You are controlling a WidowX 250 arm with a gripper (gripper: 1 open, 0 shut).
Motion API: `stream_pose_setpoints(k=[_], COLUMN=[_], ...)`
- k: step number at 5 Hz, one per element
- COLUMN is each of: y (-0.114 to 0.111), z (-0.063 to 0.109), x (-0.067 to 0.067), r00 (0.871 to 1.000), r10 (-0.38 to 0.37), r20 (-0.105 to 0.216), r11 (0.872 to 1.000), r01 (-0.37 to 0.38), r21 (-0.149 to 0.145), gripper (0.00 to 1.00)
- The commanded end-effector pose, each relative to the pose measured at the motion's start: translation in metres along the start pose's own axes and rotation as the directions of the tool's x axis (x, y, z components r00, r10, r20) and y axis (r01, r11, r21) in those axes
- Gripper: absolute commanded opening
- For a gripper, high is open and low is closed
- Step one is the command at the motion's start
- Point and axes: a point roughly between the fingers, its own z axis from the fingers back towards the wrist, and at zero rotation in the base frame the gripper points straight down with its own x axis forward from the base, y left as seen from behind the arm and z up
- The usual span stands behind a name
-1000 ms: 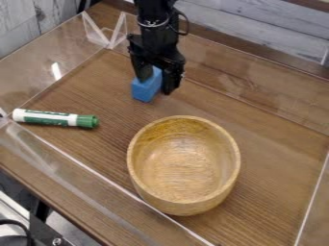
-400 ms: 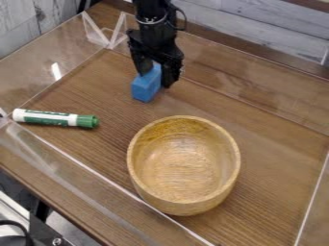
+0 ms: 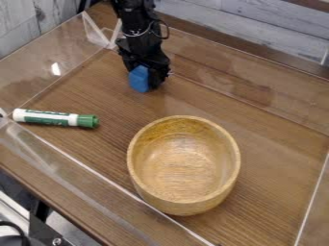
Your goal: Put the blue block in the brown bowl
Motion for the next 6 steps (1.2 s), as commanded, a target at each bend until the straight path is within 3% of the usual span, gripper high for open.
stream_pose_setpoints(k=[1,6], y=[-0.005,-0.020], z=[0.011,0.061], x=[-0.005,-0.017], r00=[1.000,0.997], r10=[-0.005,0.033], r20=[-0.016,-0.069], r11=[1.000,0.999], r01=[0.005,-0.030], r21=[0.003,0.044], gripper=[0.00,0.00])
